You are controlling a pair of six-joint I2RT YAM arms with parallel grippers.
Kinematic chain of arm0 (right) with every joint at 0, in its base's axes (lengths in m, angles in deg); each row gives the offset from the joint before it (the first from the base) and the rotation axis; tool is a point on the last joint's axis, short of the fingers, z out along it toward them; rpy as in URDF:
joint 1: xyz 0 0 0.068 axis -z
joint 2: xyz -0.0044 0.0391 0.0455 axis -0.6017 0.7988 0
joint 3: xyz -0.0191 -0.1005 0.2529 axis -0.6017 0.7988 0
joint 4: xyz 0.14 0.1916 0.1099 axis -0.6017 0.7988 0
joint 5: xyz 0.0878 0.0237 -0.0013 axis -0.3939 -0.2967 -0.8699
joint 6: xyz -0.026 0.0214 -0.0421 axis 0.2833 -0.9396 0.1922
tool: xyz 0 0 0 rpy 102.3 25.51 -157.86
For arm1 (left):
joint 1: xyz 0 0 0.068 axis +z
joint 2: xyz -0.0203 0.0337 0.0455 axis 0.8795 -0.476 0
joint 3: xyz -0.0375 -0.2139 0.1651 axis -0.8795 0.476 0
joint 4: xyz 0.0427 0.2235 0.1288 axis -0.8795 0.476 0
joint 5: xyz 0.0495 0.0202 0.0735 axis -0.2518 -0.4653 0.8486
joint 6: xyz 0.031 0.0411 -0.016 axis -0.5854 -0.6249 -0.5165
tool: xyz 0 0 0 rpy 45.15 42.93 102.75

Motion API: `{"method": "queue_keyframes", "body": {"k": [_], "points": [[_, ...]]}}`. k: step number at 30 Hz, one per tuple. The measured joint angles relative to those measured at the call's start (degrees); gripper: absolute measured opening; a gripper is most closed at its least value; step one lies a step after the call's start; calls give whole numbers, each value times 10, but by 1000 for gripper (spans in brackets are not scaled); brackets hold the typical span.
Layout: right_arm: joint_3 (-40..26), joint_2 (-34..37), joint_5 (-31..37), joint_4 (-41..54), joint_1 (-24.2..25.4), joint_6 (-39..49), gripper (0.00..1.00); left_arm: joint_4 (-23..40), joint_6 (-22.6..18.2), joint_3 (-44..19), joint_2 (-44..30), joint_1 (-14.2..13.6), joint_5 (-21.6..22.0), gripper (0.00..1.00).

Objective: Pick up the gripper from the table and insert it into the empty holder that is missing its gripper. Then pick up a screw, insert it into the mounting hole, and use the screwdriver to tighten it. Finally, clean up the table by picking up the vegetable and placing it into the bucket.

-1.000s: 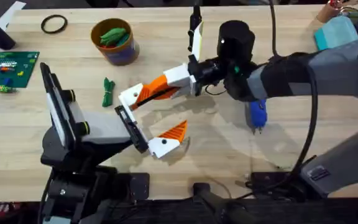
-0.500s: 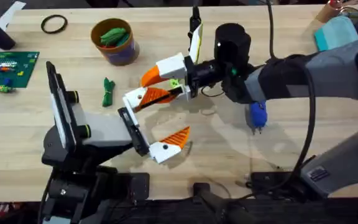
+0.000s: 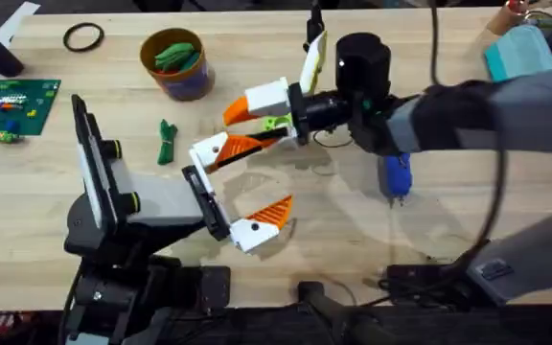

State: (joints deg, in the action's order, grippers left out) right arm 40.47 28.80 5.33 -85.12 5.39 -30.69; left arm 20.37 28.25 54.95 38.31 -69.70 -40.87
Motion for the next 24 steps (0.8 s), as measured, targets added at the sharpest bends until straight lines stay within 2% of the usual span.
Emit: {"method": "queue_keyframes", "body": {"k": [6,11,16,24], "points": [[-6,-108,129,281,6,153,996,0,0,0,0,0,-2,983],[-46,-198,199,418,32,271,996,0,0,0,0,0,-4,983],[-137,-259,271,619,67,382,997,0,-1,0,0,0,-6,983],[-298,-266,424,912,80,538,997,0,-2,0,0,0,-7,983]]}}
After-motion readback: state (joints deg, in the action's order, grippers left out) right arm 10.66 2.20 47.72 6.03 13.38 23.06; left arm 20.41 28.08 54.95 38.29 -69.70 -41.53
